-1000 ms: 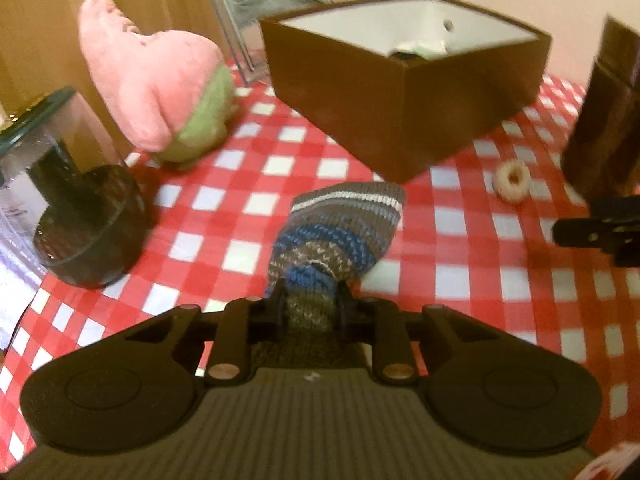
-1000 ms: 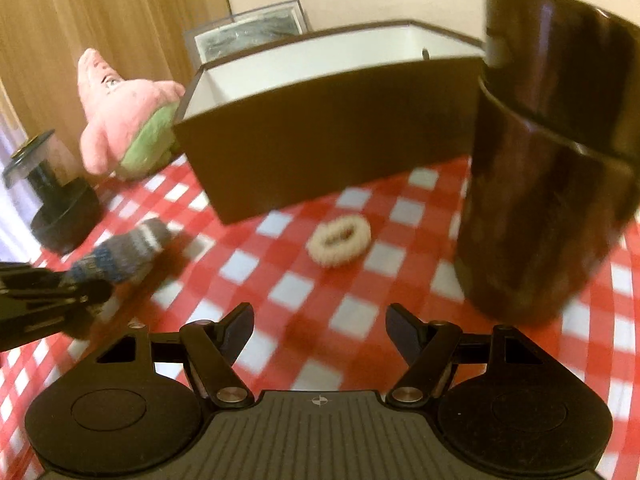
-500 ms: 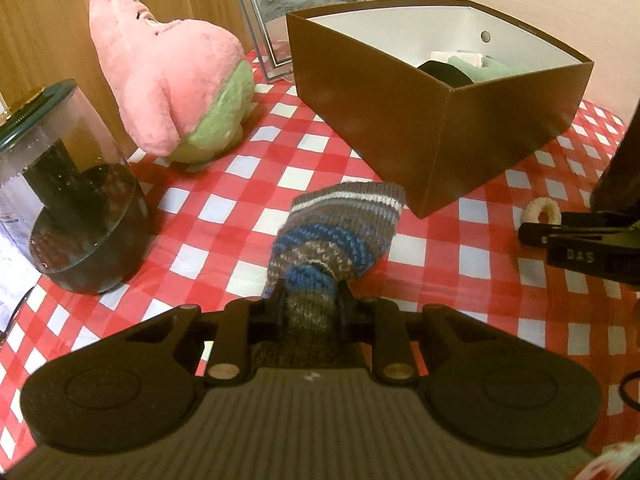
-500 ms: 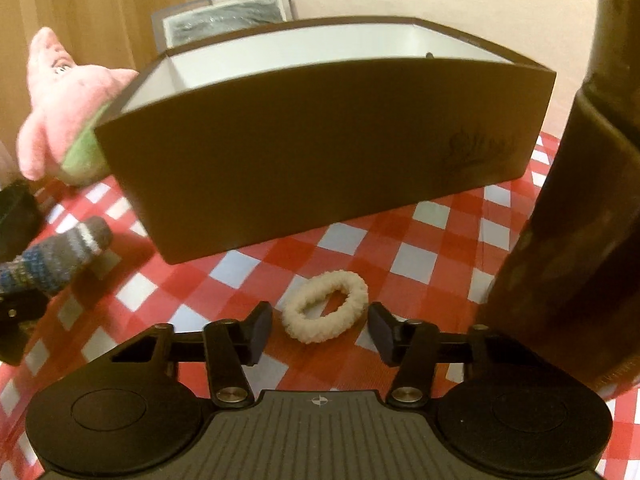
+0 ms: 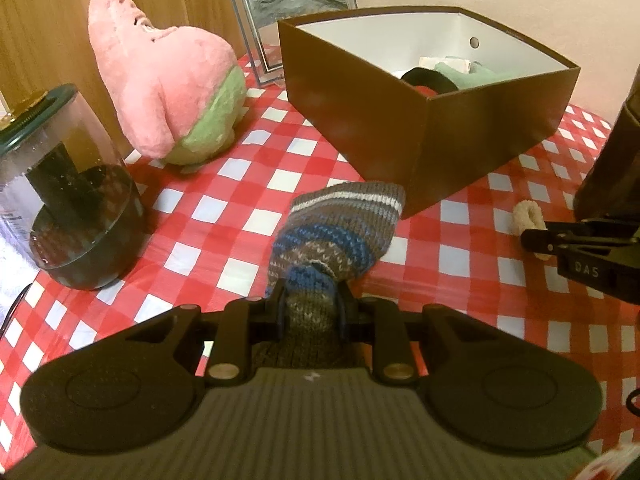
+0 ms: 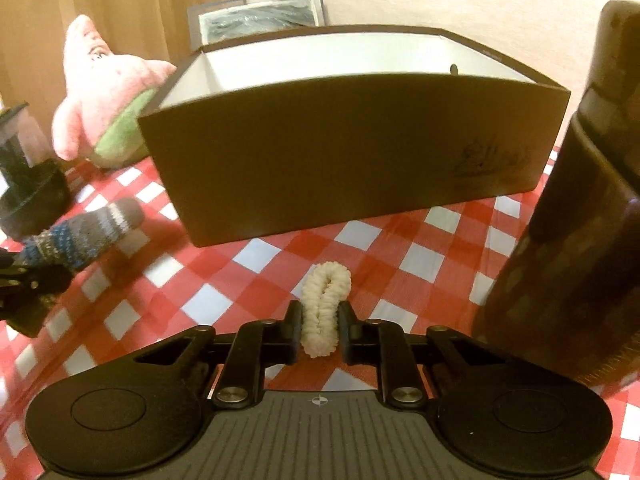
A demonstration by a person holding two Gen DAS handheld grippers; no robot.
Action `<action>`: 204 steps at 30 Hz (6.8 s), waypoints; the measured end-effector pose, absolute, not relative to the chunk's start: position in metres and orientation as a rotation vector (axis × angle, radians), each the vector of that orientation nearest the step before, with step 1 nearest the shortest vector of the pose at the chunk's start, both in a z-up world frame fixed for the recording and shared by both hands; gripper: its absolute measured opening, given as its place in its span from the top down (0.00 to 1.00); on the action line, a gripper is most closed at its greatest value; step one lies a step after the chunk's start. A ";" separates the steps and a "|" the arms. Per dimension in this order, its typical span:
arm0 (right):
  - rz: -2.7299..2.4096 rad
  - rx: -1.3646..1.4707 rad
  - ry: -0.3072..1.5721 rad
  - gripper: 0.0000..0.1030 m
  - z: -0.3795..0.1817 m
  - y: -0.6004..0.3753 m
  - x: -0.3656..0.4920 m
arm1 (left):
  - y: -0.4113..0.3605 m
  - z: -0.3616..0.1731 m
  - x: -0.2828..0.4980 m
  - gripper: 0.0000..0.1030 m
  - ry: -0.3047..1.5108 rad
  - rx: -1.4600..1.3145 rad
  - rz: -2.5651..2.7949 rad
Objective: Organize soft objects
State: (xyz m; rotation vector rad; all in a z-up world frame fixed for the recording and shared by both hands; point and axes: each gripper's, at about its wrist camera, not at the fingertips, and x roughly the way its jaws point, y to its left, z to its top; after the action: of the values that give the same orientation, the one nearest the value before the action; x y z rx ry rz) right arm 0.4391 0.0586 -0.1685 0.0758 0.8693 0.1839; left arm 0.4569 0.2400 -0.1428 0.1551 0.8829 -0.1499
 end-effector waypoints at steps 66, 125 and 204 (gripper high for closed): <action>0.143 0.301 0.713 0.82 -0.096 0.029 0.617 | 0.169 -0.080 0.669 0.76 0.867 -0.124 -0.253; 0.123 0.273 0.615 0.28 -0.031 0.045 0.428 | 0.208 -0.008 0.499 0.45 0.703 0.013 -0.278; 0.390 0.168 0.815 0.28 -0.011 -0.124 -0.010 | 0.057 0.012 -0.026 0.45 0.808 0.022 0.013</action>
State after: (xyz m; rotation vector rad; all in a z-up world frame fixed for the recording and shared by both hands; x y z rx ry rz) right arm -0.0097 -0.1244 -0.0106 0.1677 0.8154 0.3904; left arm -0.0257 0.0566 0.0119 0.0222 0.8079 0.0127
